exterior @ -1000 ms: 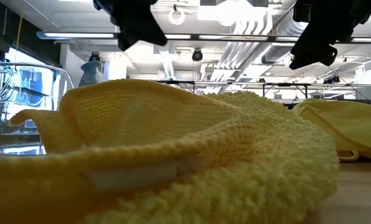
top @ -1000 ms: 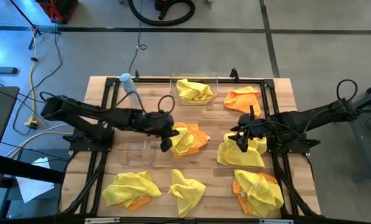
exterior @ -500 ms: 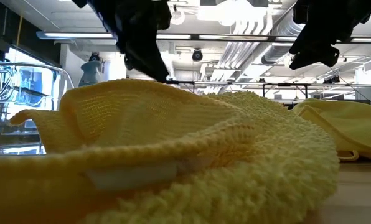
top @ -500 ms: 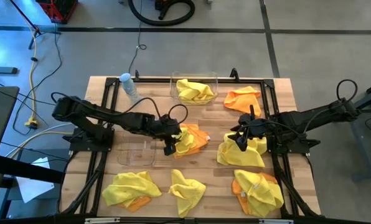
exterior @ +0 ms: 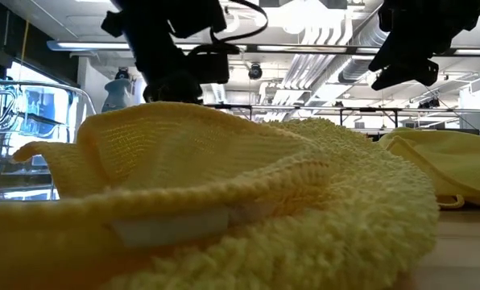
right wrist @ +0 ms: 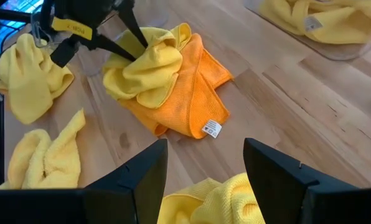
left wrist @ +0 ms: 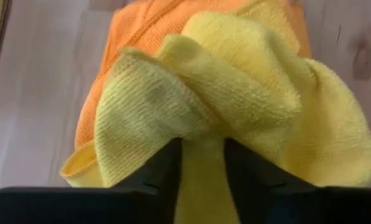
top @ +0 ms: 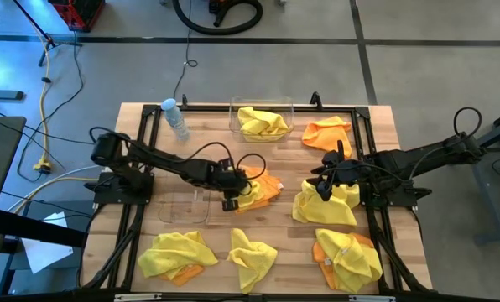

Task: Sort microfiber towel by color & place in baskets
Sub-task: Put the yellow microfiber towel into the top transparent bin

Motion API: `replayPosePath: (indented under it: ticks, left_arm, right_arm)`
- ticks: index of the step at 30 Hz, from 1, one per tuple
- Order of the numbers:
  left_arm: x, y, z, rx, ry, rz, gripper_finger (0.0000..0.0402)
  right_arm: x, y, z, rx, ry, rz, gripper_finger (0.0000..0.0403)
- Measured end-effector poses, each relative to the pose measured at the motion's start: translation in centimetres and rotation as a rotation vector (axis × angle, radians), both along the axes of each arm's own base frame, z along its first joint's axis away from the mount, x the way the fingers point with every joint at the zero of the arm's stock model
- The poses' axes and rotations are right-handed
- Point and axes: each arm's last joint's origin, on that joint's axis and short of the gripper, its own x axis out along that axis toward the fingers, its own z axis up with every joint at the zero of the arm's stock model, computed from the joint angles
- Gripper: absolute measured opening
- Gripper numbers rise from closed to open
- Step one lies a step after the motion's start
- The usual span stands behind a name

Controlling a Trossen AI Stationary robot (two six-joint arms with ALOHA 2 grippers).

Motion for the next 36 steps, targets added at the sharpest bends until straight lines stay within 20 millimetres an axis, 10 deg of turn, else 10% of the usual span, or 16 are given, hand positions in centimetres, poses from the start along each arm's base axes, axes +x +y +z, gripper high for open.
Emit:
replayPosePath:
  ticks: [8,24,36]
  left_arm:
    - [1.7,0.0,3.5,0.099,0.018,-0.081,0.0004]
    - [2.3,4.8,21.1,0.498,-0.284,-0.060,0.0000]
    - [2.2,7.5,19.5,0.095,-0.253,0.053,0.0013]
  right_arm:
    - [0.1,-0.1,0.1,-0.001,-0.019,-0.034,0.0206]
    - [0.2,0.0,0.3,0.047,-0.055,-0.072,0.0206]
    - [0.3,-0.1,0.3,0.070,-0.061,-0.098,0.0206]
